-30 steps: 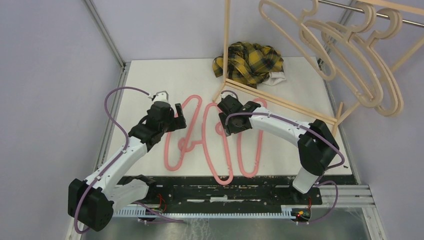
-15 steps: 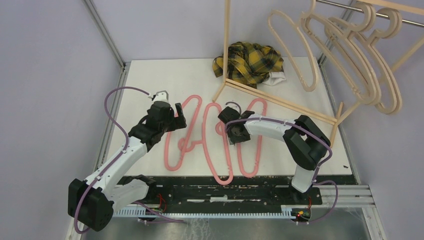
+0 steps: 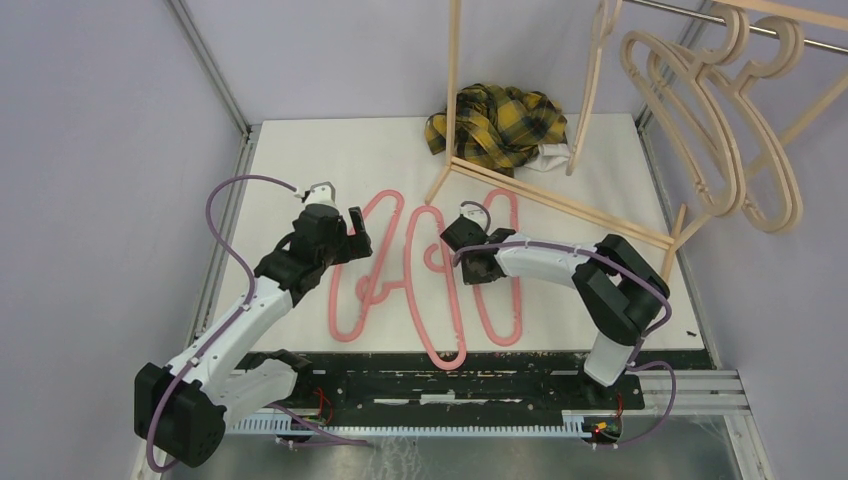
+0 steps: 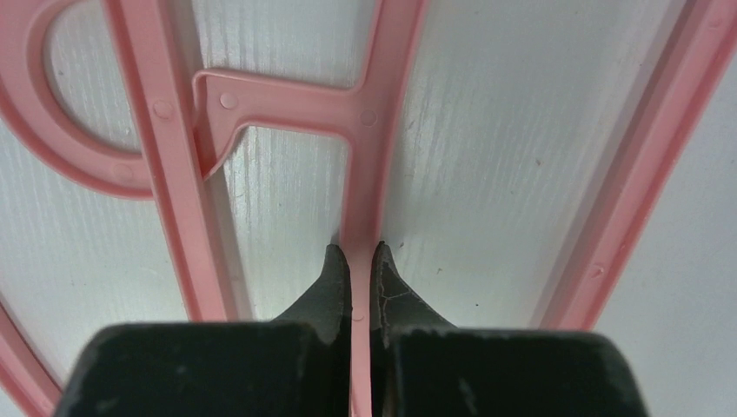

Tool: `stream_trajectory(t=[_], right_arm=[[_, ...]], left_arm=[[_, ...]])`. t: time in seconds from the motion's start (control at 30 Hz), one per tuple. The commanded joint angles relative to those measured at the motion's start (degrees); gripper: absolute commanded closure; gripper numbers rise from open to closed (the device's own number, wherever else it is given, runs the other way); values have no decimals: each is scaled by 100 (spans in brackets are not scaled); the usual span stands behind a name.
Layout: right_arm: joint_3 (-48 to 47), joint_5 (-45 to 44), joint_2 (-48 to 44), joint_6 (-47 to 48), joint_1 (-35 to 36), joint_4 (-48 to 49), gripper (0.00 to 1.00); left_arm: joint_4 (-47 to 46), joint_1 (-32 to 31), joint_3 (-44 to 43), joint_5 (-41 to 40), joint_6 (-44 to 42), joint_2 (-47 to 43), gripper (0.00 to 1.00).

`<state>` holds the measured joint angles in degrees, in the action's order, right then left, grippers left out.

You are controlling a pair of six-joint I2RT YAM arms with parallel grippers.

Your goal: Organize the hangers

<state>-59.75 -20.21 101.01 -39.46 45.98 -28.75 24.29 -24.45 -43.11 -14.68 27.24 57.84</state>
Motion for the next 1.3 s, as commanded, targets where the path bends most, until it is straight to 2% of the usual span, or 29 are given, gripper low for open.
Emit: stream_trajectory(t=[0.0, 0.2, 0.53, 0.67, 0.8, 0.93, 0.97, 1.07, 1.13, 1.27], right_arm=[[528, -897, 133, 20, -316, -380, 100], [521, -1814, -294, 38, -413, -864, 99], [373, -2720, -1234, 77, -458, -1571, 100], [331, -2474, -1548, 161, -458, -1570, 100], [375, -1562, -2179, 214, -454, -1259, 99], [157, -963, -2043, 321, -414, -1198, 99], [121, -834, -1946, 313, -372, -1168, 96], [-4, -698, -1622, 105, -55, -1141, 63], [-148, -801, -1361, -98, 292, -1198, 45], [-629, -892, -806, -284, 1082, -1325, 29]], left_arm=[[-144, 3, -13, -22, 69, -121, 1], [-102, 2, -48, -27, 79, -153, 1], [-92, 3, -100, 12, 106, -160, 1], [-92, 2, -88, -5, 106, -197, 1], [-97, 1, -65, -21, 106, -204, 1], [-148, 4, -96, 45, 114, -130, 1], [-152, 2, -112, 47, 114, -121, 1], [-162, 4, -127, 42, 110, -73, 1], [-162, 6, -121, 44, 127, -46, 1], [-178, 6, -101, 77, 150, -15, 1]])
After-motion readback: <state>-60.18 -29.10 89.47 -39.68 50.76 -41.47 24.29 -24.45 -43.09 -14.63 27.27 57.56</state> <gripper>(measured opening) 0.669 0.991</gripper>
